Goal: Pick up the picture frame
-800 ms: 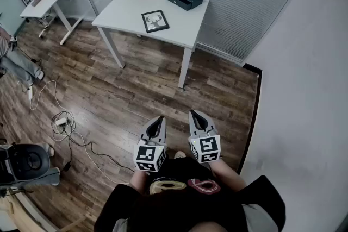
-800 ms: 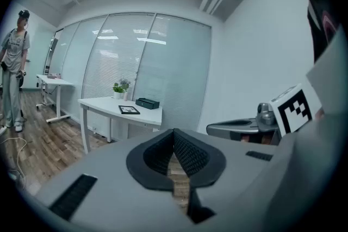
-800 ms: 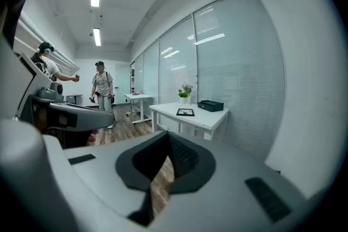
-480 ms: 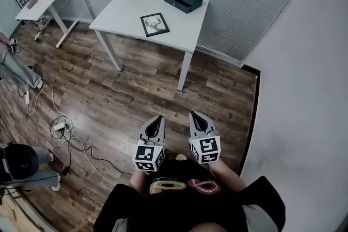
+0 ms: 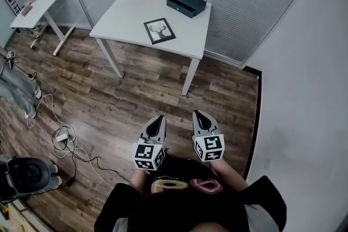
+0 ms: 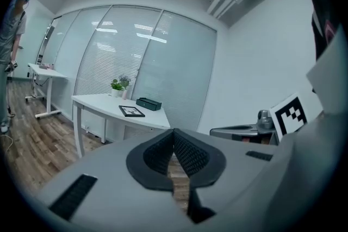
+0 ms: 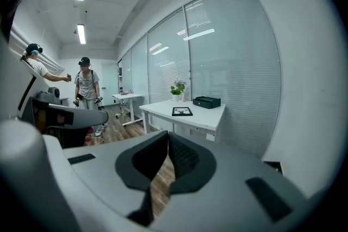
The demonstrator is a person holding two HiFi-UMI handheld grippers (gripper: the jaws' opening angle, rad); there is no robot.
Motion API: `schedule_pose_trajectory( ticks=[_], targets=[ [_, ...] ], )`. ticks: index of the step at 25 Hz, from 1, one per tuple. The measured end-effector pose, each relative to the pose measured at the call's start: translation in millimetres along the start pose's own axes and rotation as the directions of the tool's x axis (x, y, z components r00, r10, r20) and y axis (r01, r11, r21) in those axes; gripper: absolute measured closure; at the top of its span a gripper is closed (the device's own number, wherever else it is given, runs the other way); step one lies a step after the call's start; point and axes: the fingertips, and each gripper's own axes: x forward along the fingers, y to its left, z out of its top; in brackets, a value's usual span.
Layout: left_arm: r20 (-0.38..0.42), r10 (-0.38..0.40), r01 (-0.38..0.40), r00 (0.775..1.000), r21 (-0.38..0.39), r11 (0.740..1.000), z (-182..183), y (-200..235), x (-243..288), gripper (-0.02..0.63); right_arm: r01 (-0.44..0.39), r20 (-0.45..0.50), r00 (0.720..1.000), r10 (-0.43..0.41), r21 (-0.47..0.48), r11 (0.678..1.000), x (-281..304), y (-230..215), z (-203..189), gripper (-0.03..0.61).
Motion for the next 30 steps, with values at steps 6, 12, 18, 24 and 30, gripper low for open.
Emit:
schedule_pose_trajectory(
  ticks=[6, 12, 18, 24, 30],
  targets=[
    [-0.002, -0.173, 0.173, 0.985, -0.05, 0.984, 12, 20, 6, 0.597, 0.04, 0.013, 0.999, -0.041, 0.019, 0.999, 30, 18, 12, 0.566],
    [-0.01, -0.202, 0.201, 0.979, -0.059, 0.978, 15, 46, 12, 0.597, 0.031, 0.011, 0.999, -0.032, 0.051, 0.998, 51, 37, 11, 0.566],
    [-0.049, -0.199, 0.195, 0.979, -0.071, 0.978, 10, 61, 30, 0.595, -0.013, 0.008, 1.0, 0.013, 0.046, 0.999, 78, 49, 17, 0.566],
    [-0.006, -0.154, 0.153, 0.988, -0.118, 0.981, 25, 77, 57, 0.597, -0.078, -0.018, 0.997, 0.078, 0.026, 0.997, 116, 34, 21, 0.566],
    [0.009, -0.101, 0.101, 0.995, -0.114, 0.988, 44, 94, 101, 0.597, -0.123, -0.006, 0.992, 0.123, 0.0, 0.992, 167, 0, 48, 0.566]
  ],
)
